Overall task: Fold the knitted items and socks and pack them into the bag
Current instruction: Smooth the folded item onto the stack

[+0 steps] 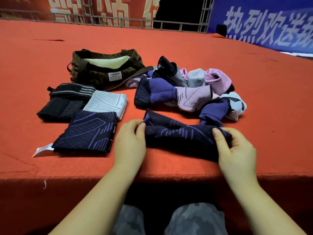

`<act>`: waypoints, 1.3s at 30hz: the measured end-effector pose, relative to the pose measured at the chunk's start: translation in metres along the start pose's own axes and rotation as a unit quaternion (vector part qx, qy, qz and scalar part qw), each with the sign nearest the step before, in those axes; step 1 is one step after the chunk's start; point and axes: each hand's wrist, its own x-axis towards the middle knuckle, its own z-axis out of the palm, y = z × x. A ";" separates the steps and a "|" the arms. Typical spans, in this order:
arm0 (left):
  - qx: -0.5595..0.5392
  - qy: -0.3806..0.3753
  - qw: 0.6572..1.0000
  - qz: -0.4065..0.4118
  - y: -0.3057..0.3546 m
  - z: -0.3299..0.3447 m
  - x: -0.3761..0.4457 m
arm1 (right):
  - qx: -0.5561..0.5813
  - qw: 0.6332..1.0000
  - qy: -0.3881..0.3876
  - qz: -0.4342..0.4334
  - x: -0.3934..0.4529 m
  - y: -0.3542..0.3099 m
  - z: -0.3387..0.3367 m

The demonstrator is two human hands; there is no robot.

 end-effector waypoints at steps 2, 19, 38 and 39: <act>-0.085 0.017 0.995 -0.054 -0.002 -0.013 0.004 | 0.000 1.000 0.017 0.011 0.010 0.001 -0.006; -0.259 -0.138 0.956 0.000 0.026 -0.074 -0.002 | 0.111 0.984 -0.040 0.135 0.042 -0.019 -0.025; -0.068 -0.194 0.979 -0.013 -0.010 -0.075 -0.030 | -0.120 0.974 -0.194 -0.005 -0.033 0.026 -0.032; -0.066 -0.193 0.979 -0.017 -0.011 -0.075 -0.031 | -0.120 0.976 -0.184 -0.005 -0.032 0.026 -0.032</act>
